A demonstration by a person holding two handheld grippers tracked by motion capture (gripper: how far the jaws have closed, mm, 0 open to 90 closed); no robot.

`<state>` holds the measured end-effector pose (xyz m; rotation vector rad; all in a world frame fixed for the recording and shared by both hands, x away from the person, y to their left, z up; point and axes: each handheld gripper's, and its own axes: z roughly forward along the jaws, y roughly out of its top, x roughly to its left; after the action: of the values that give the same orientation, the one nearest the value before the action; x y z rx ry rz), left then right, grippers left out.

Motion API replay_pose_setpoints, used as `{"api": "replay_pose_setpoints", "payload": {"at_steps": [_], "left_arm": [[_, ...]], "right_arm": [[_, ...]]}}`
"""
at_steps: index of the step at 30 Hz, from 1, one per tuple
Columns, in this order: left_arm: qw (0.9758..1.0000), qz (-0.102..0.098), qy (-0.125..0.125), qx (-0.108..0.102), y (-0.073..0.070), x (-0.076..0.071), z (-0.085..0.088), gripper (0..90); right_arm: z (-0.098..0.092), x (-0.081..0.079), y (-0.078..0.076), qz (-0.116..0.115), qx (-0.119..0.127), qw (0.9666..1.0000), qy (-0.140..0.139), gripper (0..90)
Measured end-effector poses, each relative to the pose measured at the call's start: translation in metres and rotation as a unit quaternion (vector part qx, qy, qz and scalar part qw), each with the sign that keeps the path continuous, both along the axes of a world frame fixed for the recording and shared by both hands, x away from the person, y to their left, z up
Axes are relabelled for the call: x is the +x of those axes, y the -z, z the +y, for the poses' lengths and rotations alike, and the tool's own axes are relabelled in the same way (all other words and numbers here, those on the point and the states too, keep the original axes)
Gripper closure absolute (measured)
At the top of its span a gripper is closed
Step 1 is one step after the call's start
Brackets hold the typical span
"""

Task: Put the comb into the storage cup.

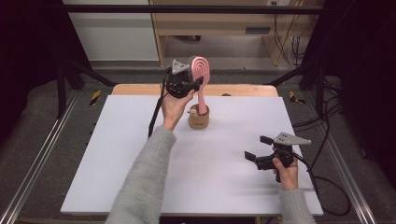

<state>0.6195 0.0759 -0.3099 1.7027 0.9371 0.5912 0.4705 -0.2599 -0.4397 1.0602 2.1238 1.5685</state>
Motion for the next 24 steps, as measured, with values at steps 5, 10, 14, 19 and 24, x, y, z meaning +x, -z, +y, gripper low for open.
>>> {"api": "replay_pose_setpoints", "payload": {"at_steps": [5, 10, 14, 19, 24], "left_arm": [[1.0000, 0.001, -0.001, 0.003, 0.004, 0.002, -0.002, 63.3], [1.0000, 0.002, -0.001, 0.008, 0.007, 0.003, -0.004, 63.3], [1.0000, 0.001, 0.000, 0.007, 0.011, 0.005, -0.003, 63.3], [1.0000, 0.004, -0.002, 0.007, 0.018, 0.006, -0.001, 63.3], [0.9999, 0.008, -0.004, 0.007, 0.023, 0.007, 0.001, 63.3]], "right_arm": [[0.000, 0.000, 0.000, -0.001, 0.001, 1.0000, 0.000, 0.3], [0.000, 0.000, 0.000, 0.000, 0.001, 1.0000, 0.000, 0.3], [0.000, 0.000, 0.000, 0.000, 0.000, 1.0000, -0.001, 0.3], [0.000, 0.000, 0.000, 0.000, 0.000, 1.0000, -0.001, 0.3], [0.001, 0.000, 0.000, 0.001, 0.001, 1.0000, -0.001, 0.3]]}}
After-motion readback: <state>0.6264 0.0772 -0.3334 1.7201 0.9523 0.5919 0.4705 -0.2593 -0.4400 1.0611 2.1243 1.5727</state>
